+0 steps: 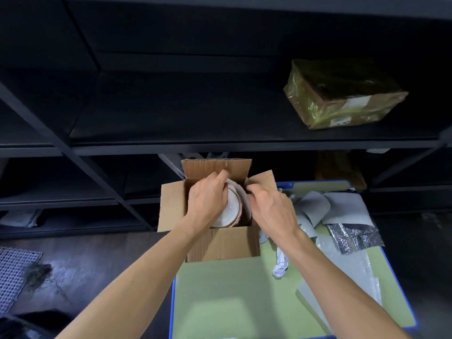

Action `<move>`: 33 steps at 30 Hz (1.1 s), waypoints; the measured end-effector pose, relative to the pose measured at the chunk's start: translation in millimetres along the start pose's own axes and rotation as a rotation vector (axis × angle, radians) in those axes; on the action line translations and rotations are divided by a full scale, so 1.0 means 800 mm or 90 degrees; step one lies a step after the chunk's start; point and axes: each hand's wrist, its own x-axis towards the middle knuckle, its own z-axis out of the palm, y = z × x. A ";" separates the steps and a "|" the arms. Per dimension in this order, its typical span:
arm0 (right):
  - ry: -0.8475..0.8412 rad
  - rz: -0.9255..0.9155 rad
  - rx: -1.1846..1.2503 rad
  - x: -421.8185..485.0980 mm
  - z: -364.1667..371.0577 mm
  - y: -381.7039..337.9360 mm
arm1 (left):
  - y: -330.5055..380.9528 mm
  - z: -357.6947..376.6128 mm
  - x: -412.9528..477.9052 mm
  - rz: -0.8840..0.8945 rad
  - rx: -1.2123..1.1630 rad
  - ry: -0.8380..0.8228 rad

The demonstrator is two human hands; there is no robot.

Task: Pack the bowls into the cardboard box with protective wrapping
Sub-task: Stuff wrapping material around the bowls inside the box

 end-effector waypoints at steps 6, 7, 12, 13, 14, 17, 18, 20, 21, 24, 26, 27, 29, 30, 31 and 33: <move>0.018 0.032 0.078 -0.033 -0.030 0.045 | 0.023 0.004 -0.021 -0.011 -0.081 0.017; 0.017 0.037 0.097 -0.039 -0.033 0.051 | 0.029 0.005 -0.024 0.002 -0.077 0.015; 0.005 0.070 0.140 -0.065 -0.041 0.083 | 0.071 0.006 -0.034 0.034 -0.152 0.012; -0.005 0.080 0.137 -0.071 -0.042 0.091 | 0.083 0.006 -0.038 0.038 -0.162 0.019; -0.015 0.090 0.131 -0.077 -0.042 0.100 | 0.096 0.007 -0.044 0.046 -0.161 0.026; -0.041 0.122 0.111 -0.097 -0.044 0.130 | 0.135 0.014 -0.065 0.084 -0.180 0.015; -0.046 0.135 0.108 -0.104 -0.044 0.141 | 0.148 0.019 -0.072 0.105 -0.195 -0.001; -0.061 0.170 0.110 -0.122 -0.043 0.166 | 0.171 0.036 -0.088 0.146 -0.213 -0.053; -0.075 0.189 0.112 -0.132 -0.041 0.179 | 0.182 0.047 -0.097 0.163 -0.209 -0.086; -0.113 0.252 0.106 -0.168 -0.033 0.223 | 0.209 0.086 -0.120 0.179 -0.190 -0.195; -0.135 0.301 0.107 -0.195 -0.026 0.251 | 0.223 0.115 -0.130 0.170 -0.167 -0.275; -0.150 0.325 0.106 -0.208 -0.022 0.266 | 0.229 0.129 -0.134 0.169 -0.148 -0.314; -0.195 0.372 0.098 -0.231 -0.015 0.290 | 0.241 0.151 -0.138 0.157 -0.123 -0.378; -0.221 0.394 0.099 -0.242 -0.012 0.301 | 0.249 0.160 -0.140 0.148 -0.116 -0.402; -0.248 0.419 0.104 -0.252 -0.009 0.311 | 0.258 0.170 -0.142 0.142 -0.106 -0.421; -0.296 0.463 0.118 -0.270 -0.002 0.328 | 0.275 0.187 -0.145 0.130 -0.090 -0.452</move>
